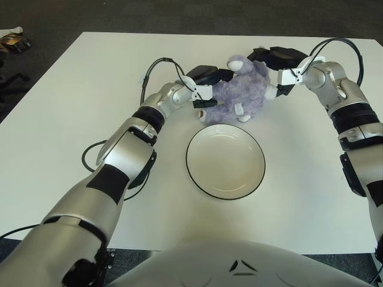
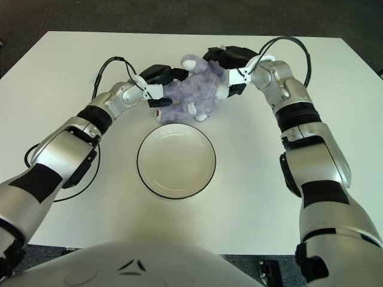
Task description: Put the doll into the plate.
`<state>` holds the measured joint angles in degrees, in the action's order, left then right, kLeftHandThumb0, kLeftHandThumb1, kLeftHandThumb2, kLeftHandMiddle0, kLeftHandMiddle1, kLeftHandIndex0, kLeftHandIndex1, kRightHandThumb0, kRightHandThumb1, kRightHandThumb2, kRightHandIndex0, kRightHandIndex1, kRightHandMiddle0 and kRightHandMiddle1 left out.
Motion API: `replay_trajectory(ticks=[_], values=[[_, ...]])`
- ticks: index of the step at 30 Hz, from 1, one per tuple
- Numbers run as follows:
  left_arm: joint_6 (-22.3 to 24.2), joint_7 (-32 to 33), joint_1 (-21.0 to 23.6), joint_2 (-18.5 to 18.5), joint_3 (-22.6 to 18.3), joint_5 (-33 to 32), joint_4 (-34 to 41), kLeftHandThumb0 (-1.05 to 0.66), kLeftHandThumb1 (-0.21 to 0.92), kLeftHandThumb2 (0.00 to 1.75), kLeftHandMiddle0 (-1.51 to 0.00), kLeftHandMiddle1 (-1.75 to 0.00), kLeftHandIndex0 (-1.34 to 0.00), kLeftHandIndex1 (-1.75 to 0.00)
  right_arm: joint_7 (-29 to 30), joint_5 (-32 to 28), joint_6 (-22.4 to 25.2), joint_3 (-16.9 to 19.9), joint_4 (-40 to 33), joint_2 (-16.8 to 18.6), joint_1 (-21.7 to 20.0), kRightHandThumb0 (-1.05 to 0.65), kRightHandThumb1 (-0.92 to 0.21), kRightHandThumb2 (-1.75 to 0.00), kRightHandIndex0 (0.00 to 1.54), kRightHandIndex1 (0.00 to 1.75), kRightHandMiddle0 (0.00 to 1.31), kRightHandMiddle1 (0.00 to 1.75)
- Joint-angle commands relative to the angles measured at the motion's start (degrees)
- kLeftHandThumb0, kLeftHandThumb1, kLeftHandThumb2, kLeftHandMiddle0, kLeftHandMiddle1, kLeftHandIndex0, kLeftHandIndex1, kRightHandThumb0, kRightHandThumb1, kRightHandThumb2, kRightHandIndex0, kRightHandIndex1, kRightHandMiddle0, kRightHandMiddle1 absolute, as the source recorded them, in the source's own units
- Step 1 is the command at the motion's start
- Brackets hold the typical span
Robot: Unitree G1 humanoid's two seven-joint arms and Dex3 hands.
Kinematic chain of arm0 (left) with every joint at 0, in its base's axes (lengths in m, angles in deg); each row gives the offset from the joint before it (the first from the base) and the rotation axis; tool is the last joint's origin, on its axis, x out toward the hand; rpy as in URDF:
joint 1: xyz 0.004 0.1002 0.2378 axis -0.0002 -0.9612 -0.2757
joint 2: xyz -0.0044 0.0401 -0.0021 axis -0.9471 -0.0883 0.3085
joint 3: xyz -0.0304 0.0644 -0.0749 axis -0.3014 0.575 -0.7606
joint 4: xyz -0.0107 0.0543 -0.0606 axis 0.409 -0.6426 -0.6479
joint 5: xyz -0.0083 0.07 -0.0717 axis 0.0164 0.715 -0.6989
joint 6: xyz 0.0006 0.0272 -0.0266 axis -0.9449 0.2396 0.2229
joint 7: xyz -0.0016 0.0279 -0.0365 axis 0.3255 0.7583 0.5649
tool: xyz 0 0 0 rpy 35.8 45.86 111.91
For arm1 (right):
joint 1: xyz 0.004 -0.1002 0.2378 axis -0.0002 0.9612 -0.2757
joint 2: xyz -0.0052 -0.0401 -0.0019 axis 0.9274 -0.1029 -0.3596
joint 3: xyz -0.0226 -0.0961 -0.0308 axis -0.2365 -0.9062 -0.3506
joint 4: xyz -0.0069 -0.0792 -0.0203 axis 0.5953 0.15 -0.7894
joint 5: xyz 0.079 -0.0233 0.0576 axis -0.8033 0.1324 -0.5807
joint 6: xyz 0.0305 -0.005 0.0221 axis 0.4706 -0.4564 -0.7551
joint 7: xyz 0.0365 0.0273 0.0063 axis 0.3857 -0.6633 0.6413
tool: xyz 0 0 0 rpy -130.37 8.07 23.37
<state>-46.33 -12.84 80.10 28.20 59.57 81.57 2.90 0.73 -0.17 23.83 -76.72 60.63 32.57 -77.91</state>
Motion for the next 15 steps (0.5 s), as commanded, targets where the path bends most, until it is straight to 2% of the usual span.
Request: replay_trajectory(ticks=[1, 5, 11, 15], values=[[0.3, 0.9, 0.8, -0.3, 0.9, 1.1, -0.2, 0.0, -0.07, 1.75, -0.9, -1.71, -0.69, -1.75, 1.3, -0.2, -1.4, -0.1, 1.0, 0.2, -1.5, -0.84, -0.37, -0.76, 0.0, 0.68, 0.0, 0.75], [0.9, 0.4, 0.7, 0.1, 0.5, 0.7, -0.3, 0.0, -0.08, 1.75, -0.91, -1.69, -0.69, -1.75, 2.6, 0.0, -2.2, -0.1, 2.1, 0.4, -1.9, -0.89, -0.42, -0.71, 0.0, 0.63, 0.0, 0.72], [0.9, -1.1, 0.5, 0.4, -0.3, -0.6, -0.8, 0.0, -0.1, 1.75, -0.95, -1.62, -0.71, -1.75, 3.0, 0.0, -2.9, -0.1, 2.4, 0.2, -2.3, -0.82, -0.38, -0.73, 0.0, 0.55, 0.0, 0.76], [0.6, -0.4, 0.4, 0.4, -0.3, -0.4, -0.9, 0.0, -0.11, 1.75, -0.97, -1.59, -0.73, -1.75, 2.2, -0.2, -2.9, 0.0, 1.9, -0.1, -2.3, -0.85, -0.39, -0.73, 0.0, 0.52, 0.0, 0.72]])
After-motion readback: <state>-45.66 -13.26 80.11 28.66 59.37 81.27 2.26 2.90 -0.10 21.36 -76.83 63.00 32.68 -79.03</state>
